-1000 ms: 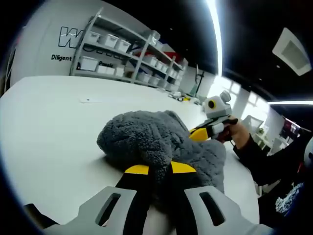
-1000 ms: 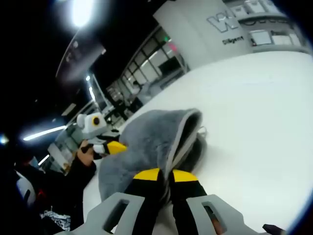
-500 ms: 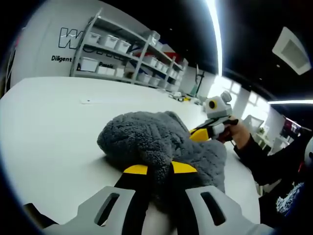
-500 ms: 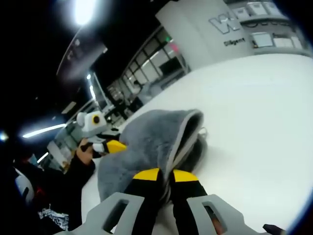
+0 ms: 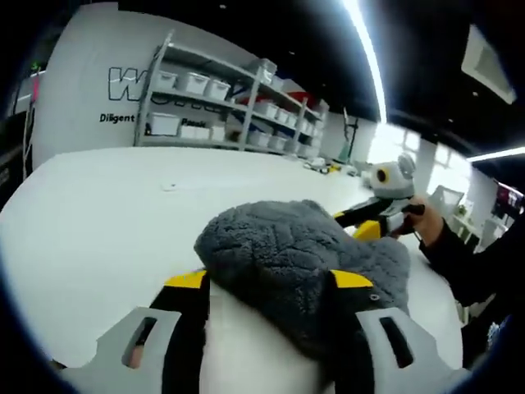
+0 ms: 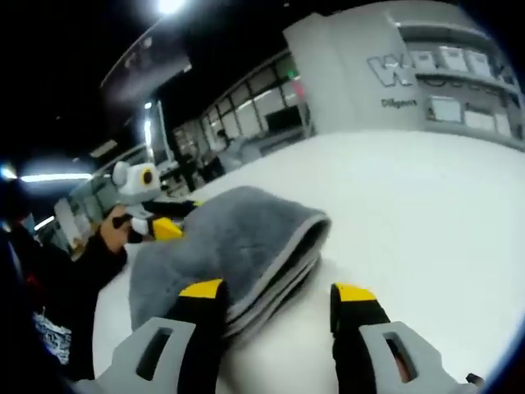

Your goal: Open the folded towel by lifting each exposed corner and separating the folded layers until the towel lies flat within the target outline without major curled edges

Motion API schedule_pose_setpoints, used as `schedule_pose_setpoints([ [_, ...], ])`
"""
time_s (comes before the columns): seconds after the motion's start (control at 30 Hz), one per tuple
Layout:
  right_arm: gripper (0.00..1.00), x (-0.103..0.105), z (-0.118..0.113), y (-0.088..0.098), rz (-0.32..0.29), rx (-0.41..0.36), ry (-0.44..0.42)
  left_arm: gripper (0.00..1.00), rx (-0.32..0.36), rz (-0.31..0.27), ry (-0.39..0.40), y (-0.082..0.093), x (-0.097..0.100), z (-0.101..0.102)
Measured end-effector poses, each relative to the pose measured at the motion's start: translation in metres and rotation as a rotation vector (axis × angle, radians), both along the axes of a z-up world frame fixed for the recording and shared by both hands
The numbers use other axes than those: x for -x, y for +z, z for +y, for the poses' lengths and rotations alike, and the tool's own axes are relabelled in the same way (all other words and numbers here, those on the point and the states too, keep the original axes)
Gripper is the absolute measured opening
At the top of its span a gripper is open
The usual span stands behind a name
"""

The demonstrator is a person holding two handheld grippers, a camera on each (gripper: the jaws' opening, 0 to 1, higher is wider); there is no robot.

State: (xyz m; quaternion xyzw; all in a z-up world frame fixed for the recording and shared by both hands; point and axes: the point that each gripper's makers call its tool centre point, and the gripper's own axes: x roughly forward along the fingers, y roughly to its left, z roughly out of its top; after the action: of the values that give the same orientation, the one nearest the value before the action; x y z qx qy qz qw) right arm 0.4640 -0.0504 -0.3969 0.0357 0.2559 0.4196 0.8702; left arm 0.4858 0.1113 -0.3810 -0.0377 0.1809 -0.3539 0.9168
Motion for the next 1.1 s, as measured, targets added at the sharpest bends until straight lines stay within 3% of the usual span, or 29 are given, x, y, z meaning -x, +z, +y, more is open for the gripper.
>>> schedule_pose_setpoints([
  [0.03,0.53,0.0,0.0,0.0,-0.004,0.005,-0.002,0.86,-0.015,-0.005,0.01,-0.001,0.0,0.002],
  [0.1,0.55,-0.001,0.001,0.0,-0.022,0.014,-0.004,0.89,-0.014,-0.005,0.009,0.001,0.0,0.003],
  [0.17,0.59,-0.002,0.0,0.002,-0.041,0.018,-0.007,0.99,-0.026,-0.029,0.037,0.004,-0.006,0.006],
  [0.33,0.69,-0.004,0.001,0.008,-0.092,0.022,-0.007,1.0,-0.087,-0.07,0.088,0.007,-0.009,0.013],
  [0.57,0.86,-0.007,0.005,0.018,-0.161,0.016,-0.003,1.0,-0.151,-0.204,0.116,0.021,-0.014,0.019],
  [0.67,0.99,-0.013,0.002,0.022,-0.187,0.028,-0.032,1.0,-0.15,-0.238,0.139,0.027,-0.015,0.023],
  [0.8,1.0,-0.018,0.0,0.037,-0.264,0.011,-0.046,1.0,-0.121,-0.288,0.155,0.038,-0.017,0.025],
  [1.1,1.0,-0.019,-0.004,0.04,-0.255,0.002,-0.057,1.0,-0.111,-0.322,0.183,0.05,-0.016,0.035],
])
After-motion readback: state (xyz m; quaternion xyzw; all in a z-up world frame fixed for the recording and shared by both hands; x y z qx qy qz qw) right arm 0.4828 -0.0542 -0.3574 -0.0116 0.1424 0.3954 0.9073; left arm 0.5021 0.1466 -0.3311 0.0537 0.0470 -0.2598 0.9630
